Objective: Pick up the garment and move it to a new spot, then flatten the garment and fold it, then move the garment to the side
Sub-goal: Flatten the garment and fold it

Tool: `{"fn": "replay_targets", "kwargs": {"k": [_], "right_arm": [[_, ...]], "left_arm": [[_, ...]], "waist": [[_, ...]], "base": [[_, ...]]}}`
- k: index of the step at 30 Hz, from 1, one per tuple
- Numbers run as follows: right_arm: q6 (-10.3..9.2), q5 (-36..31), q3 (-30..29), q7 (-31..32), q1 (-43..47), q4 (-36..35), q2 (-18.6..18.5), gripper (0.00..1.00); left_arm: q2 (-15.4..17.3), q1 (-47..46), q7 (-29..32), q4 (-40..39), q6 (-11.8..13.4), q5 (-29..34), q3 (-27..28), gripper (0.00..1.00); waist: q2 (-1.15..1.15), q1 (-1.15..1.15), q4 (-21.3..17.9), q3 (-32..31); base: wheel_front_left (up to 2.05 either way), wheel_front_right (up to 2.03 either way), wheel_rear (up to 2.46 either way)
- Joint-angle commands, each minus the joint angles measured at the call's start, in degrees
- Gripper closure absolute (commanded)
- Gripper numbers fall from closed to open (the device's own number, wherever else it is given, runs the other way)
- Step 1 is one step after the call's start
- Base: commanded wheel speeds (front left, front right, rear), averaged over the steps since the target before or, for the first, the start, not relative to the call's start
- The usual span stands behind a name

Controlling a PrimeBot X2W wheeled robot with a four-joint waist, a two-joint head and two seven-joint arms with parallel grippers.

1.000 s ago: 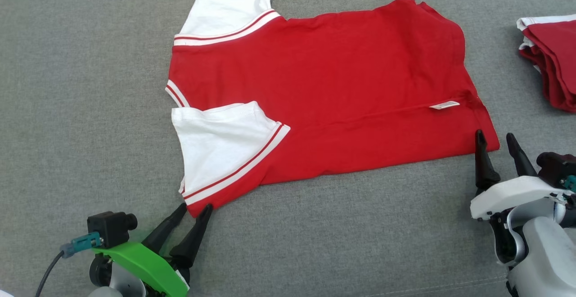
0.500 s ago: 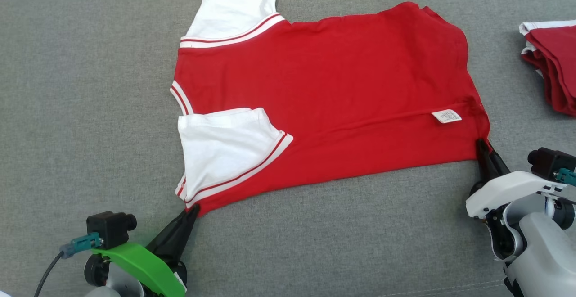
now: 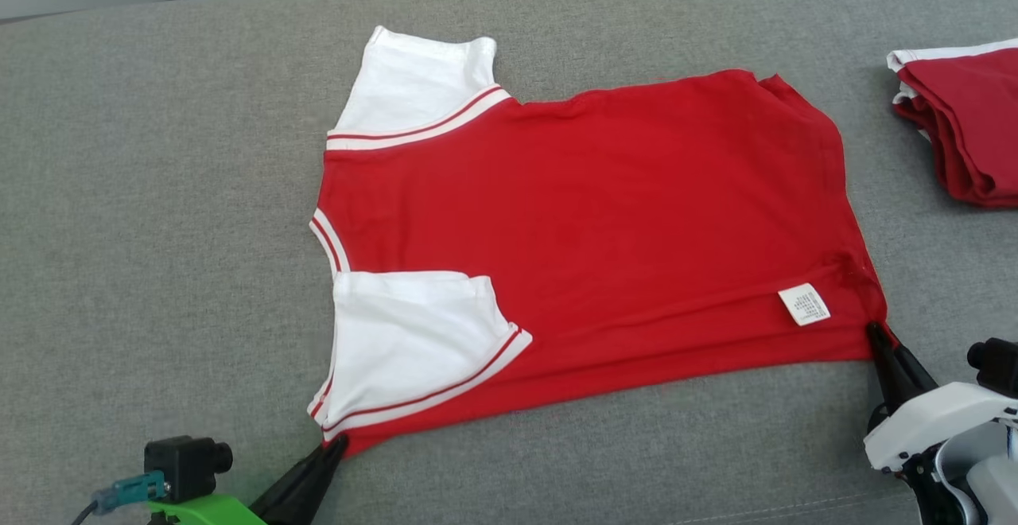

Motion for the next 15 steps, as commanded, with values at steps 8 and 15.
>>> {"fn": "replay_targets", "kwargs": {"k": [8,15], "right_arm": [[-0.18,-0.5,-1.39,0.55,3.89,-2.92,-1.7,0.0],[-0.12,-5.87,-5.18,-2.03,4.02,-8.57,-1.08,0.0]], "left_arm": [[2.53,3.56,2.42,-4.01,3.74,-2.34,0.99,0.51],[4.33,3.55,-0.19,-8.42,6.61,-2.25,4.68,0.0]], "waist": [[0.0,0.0,-0.34,0.85],[0.0,0.0,-1.06,1.06]], "base": [[0.0,0.0,0.0],[0.0,0.0,0.0]]}}
